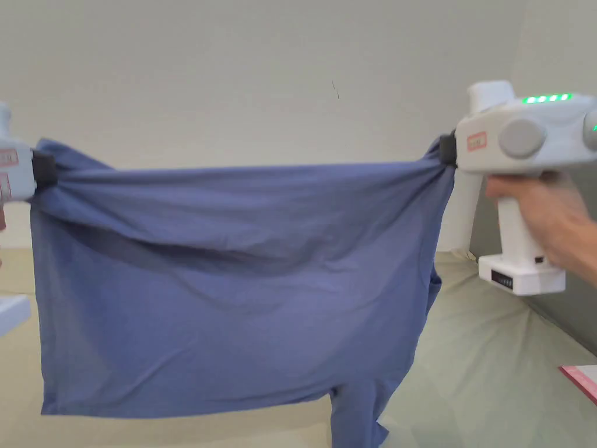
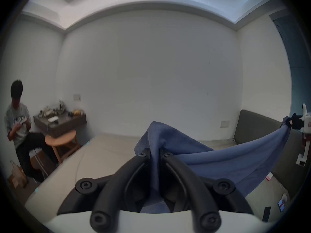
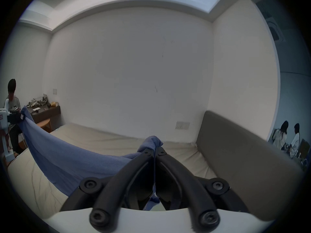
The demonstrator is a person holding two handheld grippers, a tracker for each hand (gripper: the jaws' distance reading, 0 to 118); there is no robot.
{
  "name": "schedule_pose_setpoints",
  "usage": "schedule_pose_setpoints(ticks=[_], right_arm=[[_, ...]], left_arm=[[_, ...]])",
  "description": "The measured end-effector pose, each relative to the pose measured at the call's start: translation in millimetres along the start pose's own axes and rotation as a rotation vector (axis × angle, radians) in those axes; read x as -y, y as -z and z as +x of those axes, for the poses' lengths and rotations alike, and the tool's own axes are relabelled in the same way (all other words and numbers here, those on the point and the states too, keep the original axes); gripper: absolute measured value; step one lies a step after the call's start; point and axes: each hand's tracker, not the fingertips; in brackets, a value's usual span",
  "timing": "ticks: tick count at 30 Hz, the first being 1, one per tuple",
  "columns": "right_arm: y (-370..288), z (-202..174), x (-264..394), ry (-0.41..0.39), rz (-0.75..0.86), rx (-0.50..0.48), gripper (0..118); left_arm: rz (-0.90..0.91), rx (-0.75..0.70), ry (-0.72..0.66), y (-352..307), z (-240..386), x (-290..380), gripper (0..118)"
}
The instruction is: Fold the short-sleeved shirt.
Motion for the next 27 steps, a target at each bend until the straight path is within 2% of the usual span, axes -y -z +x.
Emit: schedule_pose_setpoints(ticks=[5, 9, 12, 14, 15, 16, 21, 27], right_arm=[[32.6, -14.5, 121.2, 0.096, -0.131, -0.063, 2], [36.2, -28.4, 227.8, 0.078, -0.262, -0.063, 2], [30.2, -30.6, 300.3, 0.12, -0.343, -0.075, 2], [12.8, -36.9, 338.1, 0.089, -0.368, -0.08, 2], [5.6, -38.7, 353.1, 0.044, -0.398, -0.076, 2], [-4.4, -38.5, 367.9, 0.032, -0.404, -0.081, 2], [-61.3, -36.6, 412.7, 0.029, -0.414, -0.082, 2], [-115.9, -26.0, 437.5, 0.154, -0.41, -0.091, 2]], left_arm=[[-0.142, 0.002, -0.111, 10.5, -11.3, 126.1, 8], [-0.268, -0.001, -0.098, -4.8, -21.4, 232.5, 8], [-0.322, -0.005, -0.08, -31.5, -25.8, 293.8, 8], [-0.362, 0.01, -0.099, -53.8, -28.4, 325.9, 8], [-0.377, 0.02, -0.097, -64.7, -28.4, 338.1, 8], [-0.388, 0.023, -0.086, -75.8, -29.1, 345.0, 8], [-0.415, 0.086, 0.032, -130.8, -28.8, 367.9, 8], [-0.411, 0.09, 0.011, -189.5, -34.4, 369.9, 8]])
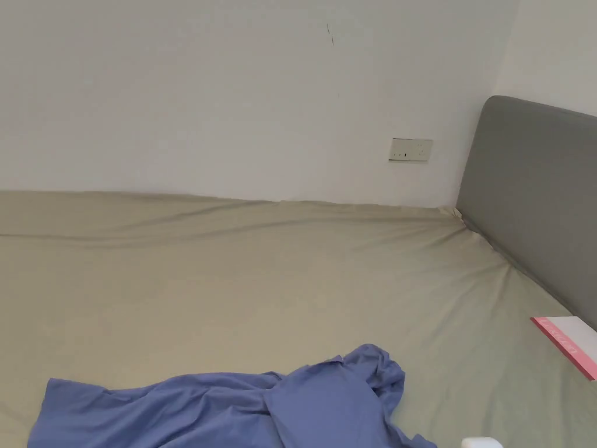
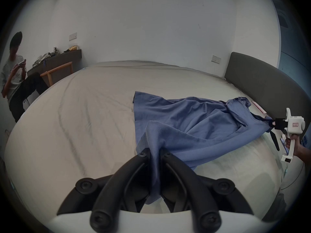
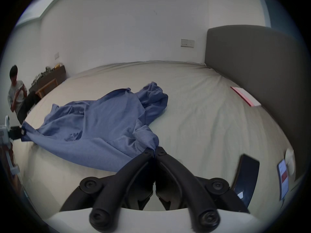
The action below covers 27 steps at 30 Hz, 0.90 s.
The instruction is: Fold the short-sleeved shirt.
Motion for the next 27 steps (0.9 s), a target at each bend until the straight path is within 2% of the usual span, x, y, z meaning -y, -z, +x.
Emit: schedule_pose_setpoints(ticks=[4, 10, 24, 27], right_arm=[[-36.1, -1.2, 21.1, 0.037, 0.024, -0.017, 2], [-87.2, 0.6, 70.0, -0.001, 0.012, -0.024, 2], [-177.8, 8.5, 151.0, -0.001, -0.058, -0.013, 2], [-193.2, 13.5, 167.2, -0.005, -0.076, -0.009, 2]], left_arm=[[-0.016, 0.004, 0.004, -19.3, -6.9, 16.8, 8], [-0.091, 0.03, -0.028, -48.4, -11.3, 54.0, 8], [-0.166, 0.022, -0.038, -110.1, -6.4, 80.3, 8], [-0.189, 0.006, -0.05, -140.5, -6.9, 106.8, 8]])
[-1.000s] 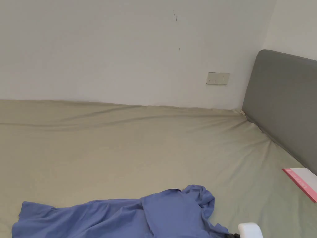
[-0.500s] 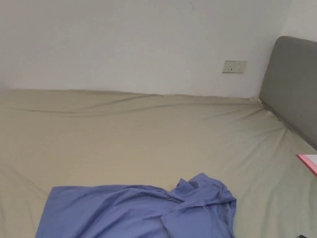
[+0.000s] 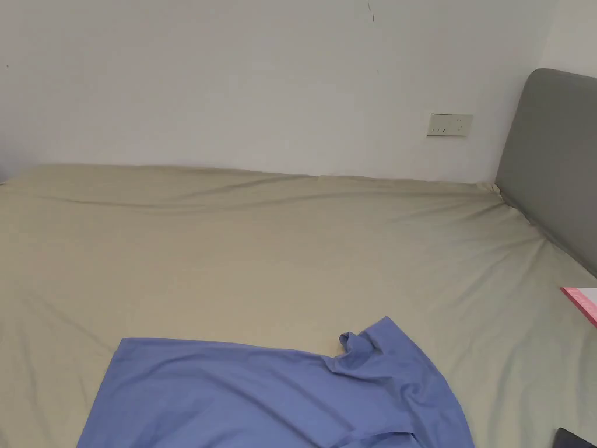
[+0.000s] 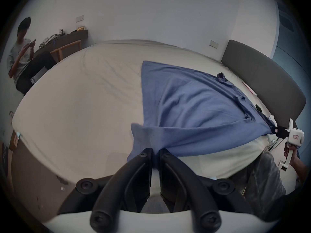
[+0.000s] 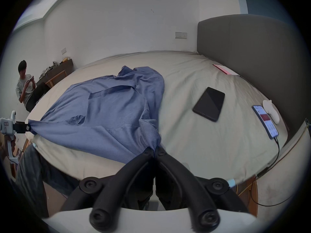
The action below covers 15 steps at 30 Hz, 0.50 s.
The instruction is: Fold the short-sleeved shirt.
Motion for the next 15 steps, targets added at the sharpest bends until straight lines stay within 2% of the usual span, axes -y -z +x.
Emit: schedule_pose_setpoints(ticks=[4, 7, 9, 12, 14, 15], right_arm=[[-17.1, 5.1, 13.4, 0.026, -0.02, 0.006, 2], [-22.9, 3.1, 19.1, 0.043, -0.018, -0.015, 2], [-13.6, -1.7, 20.7, 0.002, -0.026, -0.007, 2], [8.9, -2.2, 21.8, 0.001, -0.095, -0.02, 3], [16.0, -1.4, 25.8, 0.007, -0.125, -0.012, 18], [12.3, -0.6, 26.7, 0.01, -0.09, 0.016, 27]], left_arm=[[-0.015, -0.079, -0.07, -10.8, -35.4, 36.5, 7], [0.007, -0.048, -0.211, -14.8, -59.5, 43.5, 7], [0.009, -0.076, -0.207, -6.2, -66.7, 40.8, 7], [0.002, -0.065, -0.195, 8.8, -66.1, 33.4, 7], [0.009, -0.034, -0.177, 16.7, -59.1, 27.5, 8], [0.016, -0.02, -0.166, 19.2, -54.4, 24.2, 14]])
